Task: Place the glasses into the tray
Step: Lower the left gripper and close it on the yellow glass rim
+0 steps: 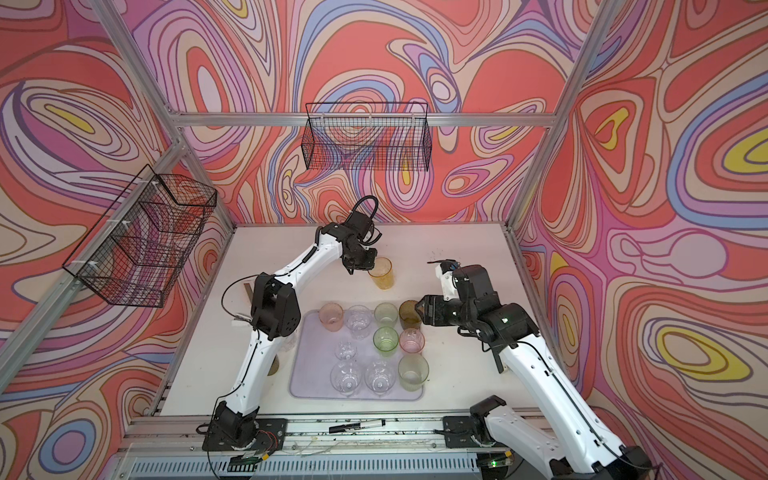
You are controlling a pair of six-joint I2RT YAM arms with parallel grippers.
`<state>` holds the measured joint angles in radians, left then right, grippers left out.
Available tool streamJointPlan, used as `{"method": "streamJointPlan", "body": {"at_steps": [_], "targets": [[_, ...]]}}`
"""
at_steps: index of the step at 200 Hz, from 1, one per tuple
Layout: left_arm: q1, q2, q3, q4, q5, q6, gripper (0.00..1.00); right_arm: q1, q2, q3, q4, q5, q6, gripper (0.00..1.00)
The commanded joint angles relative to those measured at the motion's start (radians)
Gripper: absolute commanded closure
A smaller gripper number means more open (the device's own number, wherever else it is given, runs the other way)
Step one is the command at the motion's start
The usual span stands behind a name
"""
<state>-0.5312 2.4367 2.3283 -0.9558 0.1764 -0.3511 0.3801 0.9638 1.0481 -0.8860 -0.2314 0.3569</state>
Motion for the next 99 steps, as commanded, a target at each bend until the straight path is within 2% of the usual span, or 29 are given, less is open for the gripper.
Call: {"method": "streamJointPlan", "body": {"at_steps": [1, 99], "targets": [[-0.004, -0.046, 0.037, -0.045, -0.024, 0.01, 0.98, -0.004, -0.005, 0.023, 0.008, 0.007, -0.009, 0.29], [-0.005, -0.155, 0.059, -0.137, -0.071, 0.029, 1.0, -0.003, 0.006, 0.023, 0.032, 0.002, -0.004, 0.29]]}}
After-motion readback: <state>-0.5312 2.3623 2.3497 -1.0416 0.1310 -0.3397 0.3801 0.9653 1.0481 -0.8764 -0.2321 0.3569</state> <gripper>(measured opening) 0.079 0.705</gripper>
